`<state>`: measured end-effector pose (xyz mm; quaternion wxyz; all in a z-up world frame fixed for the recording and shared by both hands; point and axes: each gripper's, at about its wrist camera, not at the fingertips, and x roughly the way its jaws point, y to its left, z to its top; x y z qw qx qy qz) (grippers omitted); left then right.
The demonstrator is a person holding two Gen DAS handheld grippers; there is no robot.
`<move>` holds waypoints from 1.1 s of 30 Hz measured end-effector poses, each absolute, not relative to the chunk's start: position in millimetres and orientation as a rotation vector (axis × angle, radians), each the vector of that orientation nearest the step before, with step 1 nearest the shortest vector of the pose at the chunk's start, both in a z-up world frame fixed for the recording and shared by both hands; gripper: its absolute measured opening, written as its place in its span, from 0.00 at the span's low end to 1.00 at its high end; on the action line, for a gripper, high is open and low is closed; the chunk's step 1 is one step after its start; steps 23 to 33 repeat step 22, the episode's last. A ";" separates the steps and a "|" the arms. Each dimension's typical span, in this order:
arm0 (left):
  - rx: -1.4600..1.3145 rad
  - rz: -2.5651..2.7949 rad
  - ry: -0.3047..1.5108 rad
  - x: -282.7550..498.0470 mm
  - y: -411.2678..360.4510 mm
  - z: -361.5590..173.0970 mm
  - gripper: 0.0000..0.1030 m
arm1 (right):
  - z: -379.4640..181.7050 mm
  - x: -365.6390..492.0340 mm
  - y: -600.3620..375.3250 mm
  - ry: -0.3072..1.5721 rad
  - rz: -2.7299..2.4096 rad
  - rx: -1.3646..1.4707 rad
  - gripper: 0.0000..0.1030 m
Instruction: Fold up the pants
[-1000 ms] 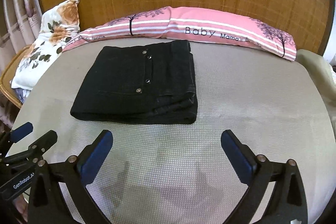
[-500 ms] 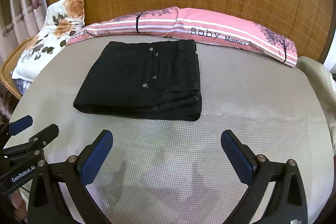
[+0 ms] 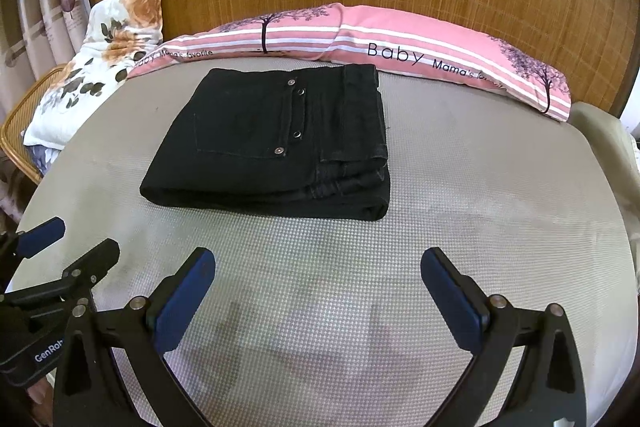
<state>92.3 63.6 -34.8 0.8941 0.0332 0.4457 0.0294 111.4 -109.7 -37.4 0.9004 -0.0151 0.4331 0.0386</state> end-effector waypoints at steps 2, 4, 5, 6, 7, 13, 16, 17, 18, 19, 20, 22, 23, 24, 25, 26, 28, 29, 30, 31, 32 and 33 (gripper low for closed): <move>0.077 0.064 0.921 92.7 62.8 -34.7 0.74 | -38.5 111.3 -109.7 0.899 0.082 -0.031 0.99; 0.078 0.065 0.920 91.9 62.1 -34.7 0.74 | -39.5 111.3 -109.8 0.902 0.081 -0.030 0.99; 0.081 0.066 0.917 91.6 61.6 -34.4 0.74 | -39.6 111.2 -109.9 0.902 0.081 -0.028 0.99; 0.084 0.067 0.915 91.8 61.1 -34.4 0.74 | -39.7 111.4 -110.0 0.902 0.083 -0.027 0.99; 0.087 0.069 0.915 92.2 60.9 -34.5 0.74 | -40.0 111.3 -110.2 0.902 0.081 -0.027 0.99; 0.101 0.073 0.913 92.2 58.5 -35.3 0.74 | -41.9 111.4 -111.2 0.908 0.080 -0.019 0.99; 0.101 0.073 0.915 91.6 58.3 -35.6 0.74 | -42.9 111.4 -112.2 0.912 0.079 -0.014 0.99; 0.099 0.071 0.916 91.4 58.3 -35.7 0.74 | -43.2 111.1 -112.6 0.914 0.078 -0.013 0.99; 0.095 0.068 0.919 91.9 58.4 -36.1 0.74 | -43.5 111.4 -113.1 0.916 0.077 -0.011 0.99; 0.091 0.066 0.922 92.4 58.7 -36.5 0.74 | -43.7 111.6 -113.8 0.918 0.076 -0.009 0.99; 0.088 0.064 0.924 93.3 59.5 -37.2 0.74 | -44.1 112.1 -114.2 0.919 0.076 -0.008 0.99; 0.080 0.058 0.932 94.9 61.0 -38.5 0.74 | -44.9 112.7 -114.3 0.923 0.075 -0.004 0.99; 0.080 0.058 0.932 94.9 61.0 -38.5 0.74 | -44.9 112.7 -114.3 0.923 0.075 -0.004 0.99; 0.080 0.058 0.932 94.9 61.0 -38.5 0.74 | -44.9 112.7 -114.3 0.923 0.075 -0.004 0.99; 0.080 0.058 0.932 94.9 61.0 -38.5 0.74 | -44.9 112.7 -114.3 0.923 0.075 -0.004 0.99; 0.080 0.058 0.932 94.9 61.0 -38.5 0.74 | -44.9 112.7 -114.3 0.923 0.075 -0.004 0.99; 0.080 0.058 0.932 94.9 61.0 -38.5 0.74 | -44.9 112.7 -114.3 0.923 0.075 -0.004 0.99; 0.080 0.058 0.932 94.9 61.0 -38.5 0.74 | -44.9 112.7 -114.3 0.923 0.075 -0.004 0.99; 0.080 0.058 0.932 94.9 61.0 -38.5 0.74 | -44.9 112.7 -114.3 0.923 0.075 -0.004 0.99; 0.080 0.058 0.932 94.9 61.0 -38.5 0.74 | -44.9 112.7 -114.3 0.923 0.075 -0.004 0.99; 0.080 0.058 0.932 94.9 61.0 -38.5 0.74 | -44.9 112.7 -114.3 0.923 0.075 -0.004 0.99; 0.080 0.058 0.932 94.9 61.0 -38.5 0.74 | -44.9 112.7 -114.3 0.923 0.075 -0.004 0.99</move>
